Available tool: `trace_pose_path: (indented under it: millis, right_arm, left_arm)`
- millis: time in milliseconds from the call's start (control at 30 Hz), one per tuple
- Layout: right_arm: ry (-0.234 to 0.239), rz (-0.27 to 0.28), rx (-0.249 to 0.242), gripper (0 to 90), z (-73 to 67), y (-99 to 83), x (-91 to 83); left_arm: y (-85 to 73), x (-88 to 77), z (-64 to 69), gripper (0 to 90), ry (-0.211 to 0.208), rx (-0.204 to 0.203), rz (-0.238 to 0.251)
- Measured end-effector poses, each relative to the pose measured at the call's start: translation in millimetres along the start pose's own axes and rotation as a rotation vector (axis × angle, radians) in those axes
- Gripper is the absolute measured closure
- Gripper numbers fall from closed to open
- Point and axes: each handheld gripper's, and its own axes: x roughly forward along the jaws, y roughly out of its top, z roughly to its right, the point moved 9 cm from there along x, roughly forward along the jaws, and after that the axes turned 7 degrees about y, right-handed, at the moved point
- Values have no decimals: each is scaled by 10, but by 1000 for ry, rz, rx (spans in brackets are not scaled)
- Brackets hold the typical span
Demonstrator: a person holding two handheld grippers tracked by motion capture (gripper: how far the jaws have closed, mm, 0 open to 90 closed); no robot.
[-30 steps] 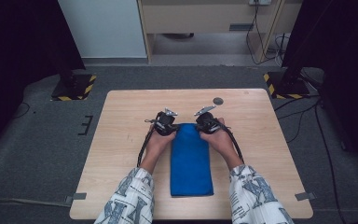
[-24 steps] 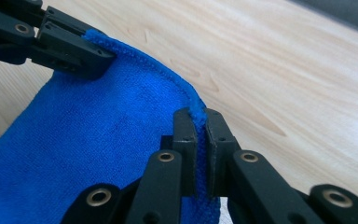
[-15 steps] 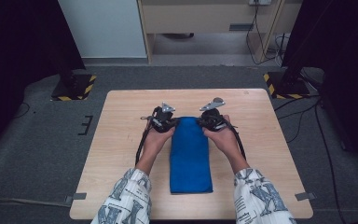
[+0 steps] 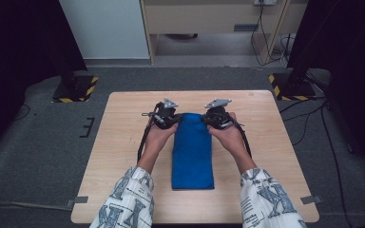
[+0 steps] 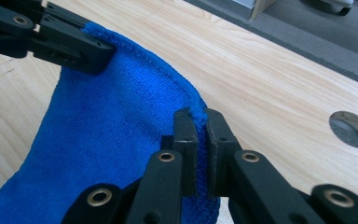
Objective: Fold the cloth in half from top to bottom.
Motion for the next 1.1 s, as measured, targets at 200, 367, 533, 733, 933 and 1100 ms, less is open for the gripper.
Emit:
trace_pose_path:
  millis: [200,367,533,733,933,1100]
  right_arm:
    - [2,16,-5,850,6,47,-46]
    - [-8,18,-19,850,-10,62,-52]
    - [-3,26,-21,850,2,121,-46]
    - [-7,28,-28,850,-3,185,-31]
    - [-3,28,-44,849,-74,163,-45]
    - [0,26,-57,849,-150,123,-72]
  left_arm:
    - [24,-29,0,842,2,18,5]
    - [51,-48,-8,844,10,15,21]
    - [81,-53,-51,845,15,14,23]
    - [125,-90,-94,847,17,10,28]
    - [61,-172,-78,846,8,12,34]
    - [1,-219,-49,847,3,16,38]
